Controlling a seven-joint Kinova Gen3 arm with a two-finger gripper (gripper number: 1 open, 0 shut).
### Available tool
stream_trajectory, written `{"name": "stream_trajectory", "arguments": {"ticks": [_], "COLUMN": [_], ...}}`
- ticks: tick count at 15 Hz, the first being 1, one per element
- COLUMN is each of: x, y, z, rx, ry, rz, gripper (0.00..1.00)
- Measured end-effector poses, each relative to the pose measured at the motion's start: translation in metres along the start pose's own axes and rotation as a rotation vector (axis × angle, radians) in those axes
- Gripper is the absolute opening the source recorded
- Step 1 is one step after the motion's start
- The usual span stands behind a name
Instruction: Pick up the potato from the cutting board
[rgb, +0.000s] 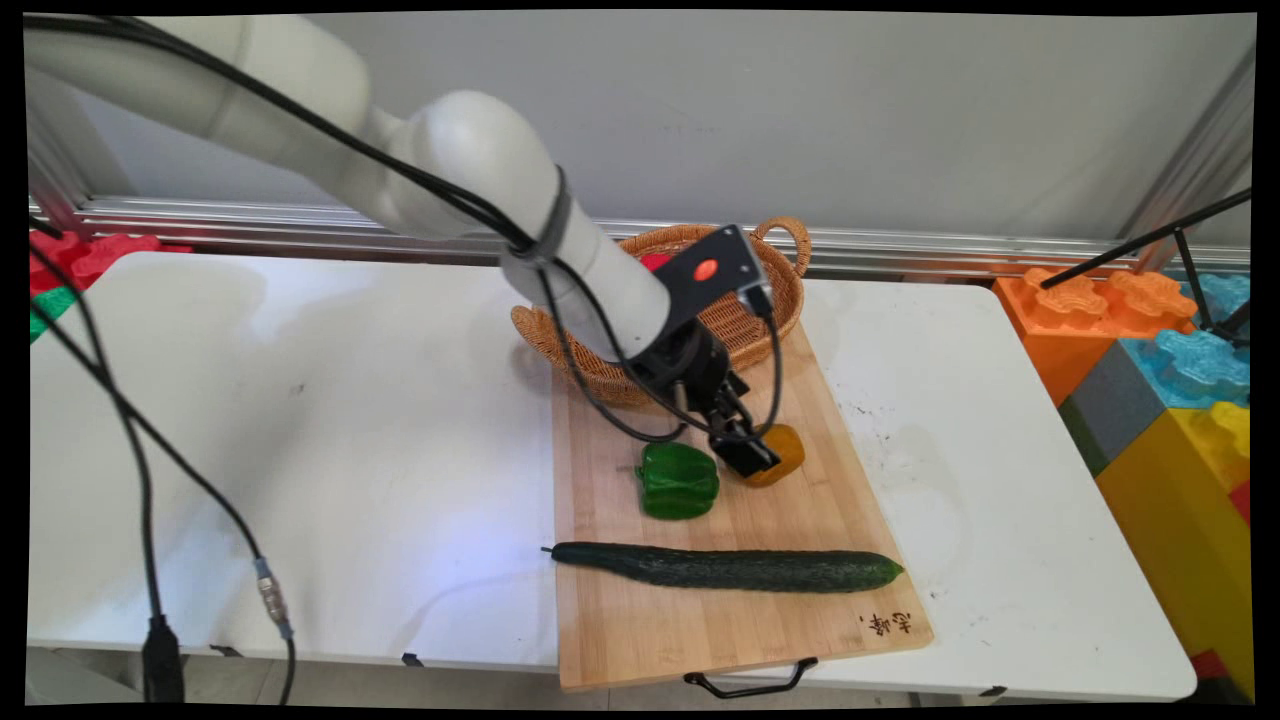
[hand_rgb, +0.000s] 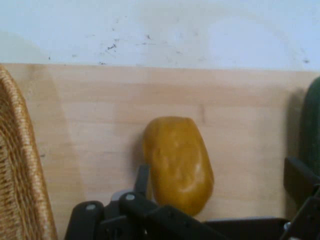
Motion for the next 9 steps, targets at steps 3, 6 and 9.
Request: {"name": "stream_trajectory", "arguments": {"ticks": [3, 6, 9], "x": [0.007, 0.011, 0.012], "y": [-0.004, -0.004, -0.002], "z": [0.024, 0.04, 0.056], "rx": [0.011, 0.015, 0.038], "ry": [-0.005, -0.01, -0.021], "rz": [-0.011, -0.01, -0.004], "gripper": [1.0, 1.0, 1.0]}}
